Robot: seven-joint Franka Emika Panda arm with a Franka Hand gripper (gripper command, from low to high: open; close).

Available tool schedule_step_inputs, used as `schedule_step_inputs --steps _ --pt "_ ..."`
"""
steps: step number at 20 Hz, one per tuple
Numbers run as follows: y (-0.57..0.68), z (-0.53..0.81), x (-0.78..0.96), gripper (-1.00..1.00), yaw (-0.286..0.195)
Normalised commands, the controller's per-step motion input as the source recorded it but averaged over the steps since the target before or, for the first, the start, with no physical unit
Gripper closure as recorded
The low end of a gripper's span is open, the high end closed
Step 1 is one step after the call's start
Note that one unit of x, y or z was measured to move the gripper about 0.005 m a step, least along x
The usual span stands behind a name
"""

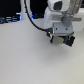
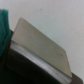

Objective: Open the kcup holder, insert the kcup into the holder, and close the kcup holder

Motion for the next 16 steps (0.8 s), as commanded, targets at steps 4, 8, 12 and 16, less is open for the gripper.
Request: schedule_step_inputs --steps 4,8,12,16 --pt "0.54 0.02 -0.36 -1.0 0.107" --pt "0.56 0.03 -0.53 -1.0 0.088" --pt "0.52 0.02 -0.66 -1.0 0.08" --pt "0.5 0.0 -0.8 -1.0 0.053"
